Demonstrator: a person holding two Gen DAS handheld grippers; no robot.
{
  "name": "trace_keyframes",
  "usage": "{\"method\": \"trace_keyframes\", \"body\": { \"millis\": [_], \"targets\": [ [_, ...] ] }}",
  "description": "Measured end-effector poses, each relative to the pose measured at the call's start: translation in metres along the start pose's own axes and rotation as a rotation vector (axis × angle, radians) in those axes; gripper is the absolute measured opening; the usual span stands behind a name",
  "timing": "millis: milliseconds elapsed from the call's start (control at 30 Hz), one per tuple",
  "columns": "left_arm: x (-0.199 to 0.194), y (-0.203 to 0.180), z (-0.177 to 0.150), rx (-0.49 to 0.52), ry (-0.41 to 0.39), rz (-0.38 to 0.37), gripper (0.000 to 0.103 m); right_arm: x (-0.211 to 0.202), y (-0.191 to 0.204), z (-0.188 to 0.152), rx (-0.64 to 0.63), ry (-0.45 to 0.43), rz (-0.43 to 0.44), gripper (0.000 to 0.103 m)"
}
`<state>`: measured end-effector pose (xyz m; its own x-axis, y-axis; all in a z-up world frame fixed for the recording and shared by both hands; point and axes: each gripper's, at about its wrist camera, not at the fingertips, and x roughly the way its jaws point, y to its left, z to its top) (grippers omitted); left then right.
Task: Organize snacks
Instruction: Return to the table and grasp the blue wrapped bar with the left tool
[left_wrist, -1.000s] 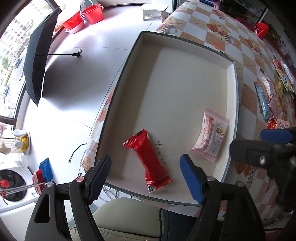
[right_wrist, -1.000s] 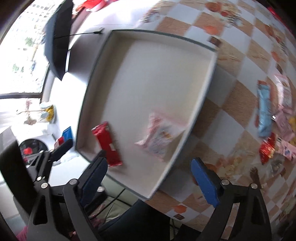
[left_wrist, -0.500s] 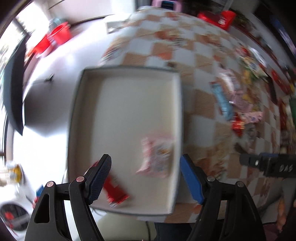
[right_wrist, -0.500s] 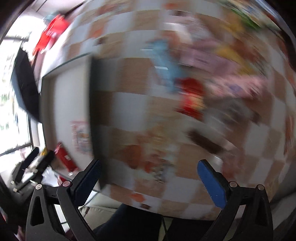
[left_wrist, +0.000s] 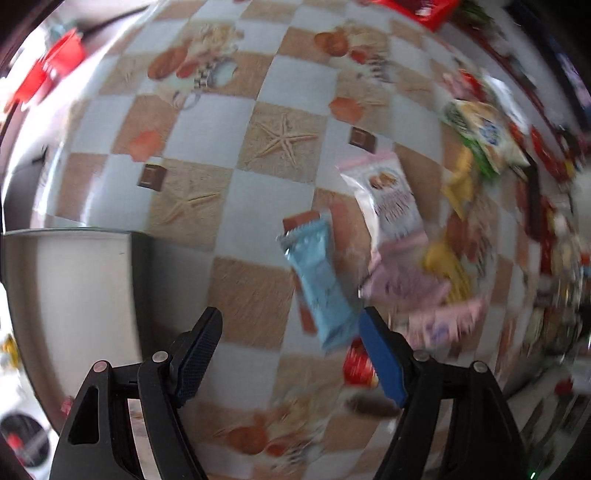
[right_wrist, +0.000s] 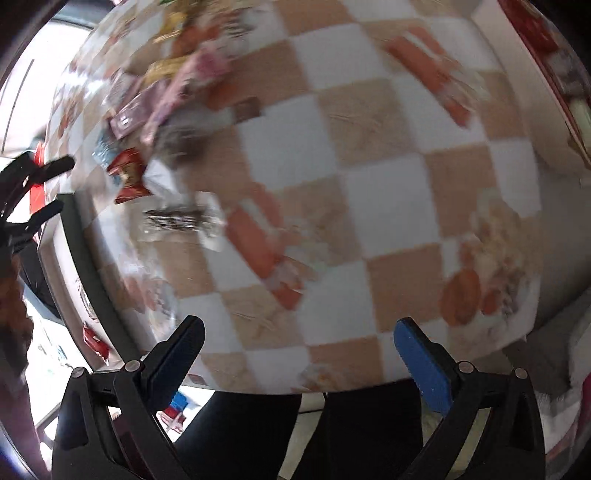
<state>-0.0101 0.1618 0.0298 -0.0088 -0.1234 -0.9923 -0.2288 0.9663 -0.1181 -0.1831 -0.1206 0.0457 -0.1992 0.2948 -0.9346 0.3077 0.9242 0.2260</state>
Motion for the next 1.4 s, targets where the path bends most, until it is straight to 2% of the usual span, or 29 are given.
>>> {"method": "trace_keyframes", "body": {
  "millis": [233,300,367,400,433,500,667,767,833,1000,1100,1233,1300,1400],
  "targets": [
    [0.043,-0.018,0.008,-0.014,0.078,0.094,0.080,-0.001,-0.039,-0.006,0.064,-0.003,0.009,0.103],
    [0.044,-0.025,0.004,0.002,0.044,0.121,0.081,0.001,-0.042,-0.006,0.069,-0.001,0.008,0.103],
    [0.042,-0.033,-0.001,0.028,0.022,0.125,0.075,0.004,-0.042,-0.006,0.069,0.000,0.003,0.103],
    [0.040,-0.038,-0.003,0.045,0.013,0.122,0.065,0.005,-0.042,-0.005,0.069,0.003,0.001,0.103],
    [0.039,-0.045,-0.005,0.071,0.006,0.123,0.050,0.006,-0.041,-0.004,0.068,0.006,-0.002,0.103],
    [0.037,-0.055,-0.010,0.128,0.009,0.130,0.025,0.009,-0.036,-0.002,0.060,0.012,-0.008,0.103],
    [0.038,-0.050,-0.046,0.180,0.022,0.138,0.025,0.013,-0.026,0.001,0.051,0.017,-0.002,0.103],
    [0.038,-0.041,-0.084,0.228,0.018,0.141,0.025,0.018,-0.021,0.003,0.050,0.025,0.000,0.103],
    [0.040,-0.035,-0.114,0.276,0.019,0.170,0.025,0.023,-0.017,0.004,0.052,0.034,-0.002,0.103],
    [0.042,-0.026,-0.153,0.299,0.021,0.168,0.026,0.030,-0.006,0.013,0.077,0.050,0.005,0.103],
    [0.043,-0.023,-0.165,0.306,0.016,0.161,0.026,0.024,0.002,0.028,0.098,0.032,0.023,0.103],
    [0.045,-0.015,-0.170,0.295,0.025,0.149,0.026,0.018,0.032,0.064,0.109,-0.006,0.076,0.103],
    [0.045,-0.010,-0.144,0.289,0.028,0.145,0.027,0.016,0.049,0.081,0.115,-0.036,0.095,0.103],
    [0.043,-0.003,-0.132,0.285,0.022,0.145,0.027,0.014,0.065,0.101,0.150,-0.079,0.116,0.103]
  ]
}}
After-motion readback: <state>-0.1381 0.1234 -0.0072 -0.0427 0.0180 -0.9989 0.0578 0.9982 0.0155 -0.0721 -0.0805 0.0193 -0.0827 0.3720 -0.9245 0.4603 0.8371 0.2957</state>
